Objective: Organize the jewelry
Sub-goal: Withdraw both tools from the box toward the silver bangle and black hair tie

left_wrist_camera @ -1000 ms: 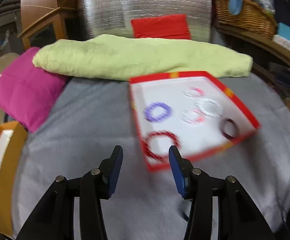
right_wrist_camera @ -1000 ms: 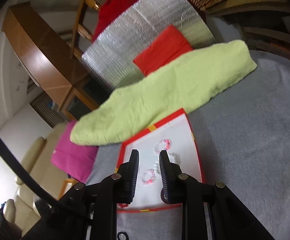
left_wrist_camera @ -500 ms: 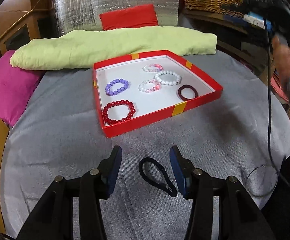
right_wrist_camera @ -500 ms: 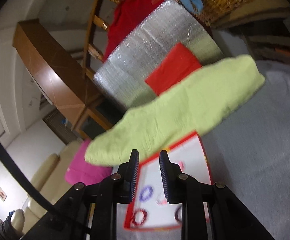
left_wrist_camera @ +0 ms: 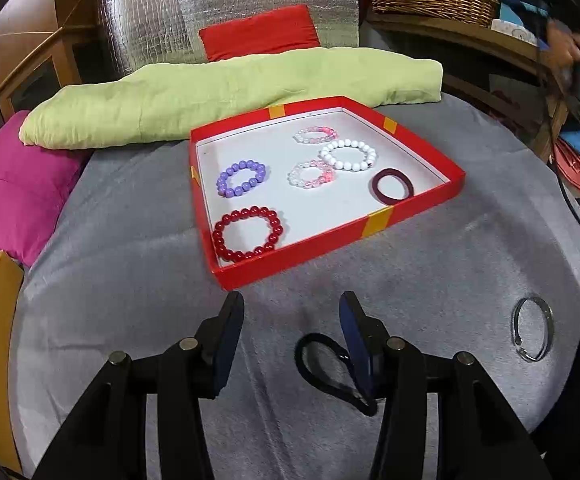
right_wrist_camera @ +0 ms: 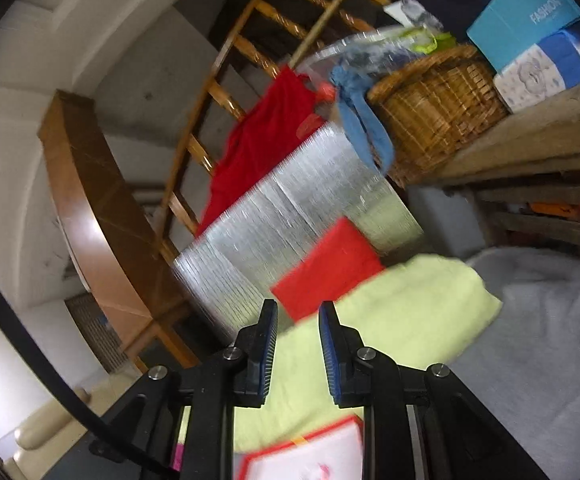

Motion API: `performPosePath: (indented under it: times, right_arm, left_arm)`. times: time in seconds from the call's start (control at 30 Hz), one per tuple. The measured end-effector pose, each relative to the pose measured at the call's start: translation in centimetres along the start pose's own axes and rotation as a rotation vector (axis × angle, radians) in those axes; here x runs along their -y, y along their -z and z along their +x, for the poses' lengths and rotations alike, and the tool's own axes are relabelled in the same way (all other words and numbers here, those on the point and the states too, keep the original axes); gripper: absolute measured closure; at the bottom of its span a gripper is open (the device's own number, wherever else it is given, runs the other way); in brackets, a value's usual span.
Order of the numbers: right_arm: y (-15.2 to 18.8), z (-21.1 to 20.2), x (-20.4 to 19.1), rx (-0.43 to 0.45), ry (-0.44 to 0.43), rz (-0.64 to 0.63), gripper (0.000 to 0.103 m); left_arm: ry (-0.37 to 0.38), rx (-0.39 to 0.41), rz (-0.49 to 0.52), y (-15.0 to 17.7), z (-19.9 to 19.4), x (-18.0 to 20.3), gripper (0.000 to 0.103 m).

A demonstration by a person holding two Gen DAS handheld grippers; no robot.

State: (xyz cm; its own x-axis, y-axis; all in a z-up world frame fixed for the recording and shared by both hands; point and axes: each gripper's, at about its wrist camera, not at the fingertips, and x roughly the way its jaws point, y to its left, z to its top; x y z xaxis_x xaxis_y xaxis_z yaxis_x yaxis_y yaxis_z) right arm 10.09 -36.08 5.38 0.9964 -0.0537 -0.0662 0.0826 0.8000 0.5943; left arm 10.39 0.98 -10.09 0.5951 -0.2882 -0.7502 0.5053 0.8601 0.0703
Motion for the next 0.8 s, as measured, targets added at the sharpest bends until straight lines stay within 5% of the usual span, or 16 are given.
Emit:
performPosePath:
  times: [0.13, 0.23, 0.6, 0.8]
  right_arm:
    - [2.0, -0.6, 0.1, -0.204, 0.06, -0.101, 0.074]
    - [3.9, -1.7, 0.3, -0.329, 0.093, -0.149, 0.034]
    - [15.5, -11.4, 2.6, -0.743, 0.105, -0.242, 0.034]
    - [22.1, -15.6, -0.7, -0.89, 0.082, -0.467, 0.032]
  left_arm:
    - [0.007, 0.013, -0.05, -0.2, -0.3, -1.3, 0.053]
    - [-0.001, 0.009, -0.071, 0.0, -0.4, -1.9, 0.052]
    - [0.013, -0.061, -0.129, 2.1, -0.3, -3.6, 0.052]
    - [0.069, -0.077, -0.164, 3.3, -1.3, -3.3, 0.049]
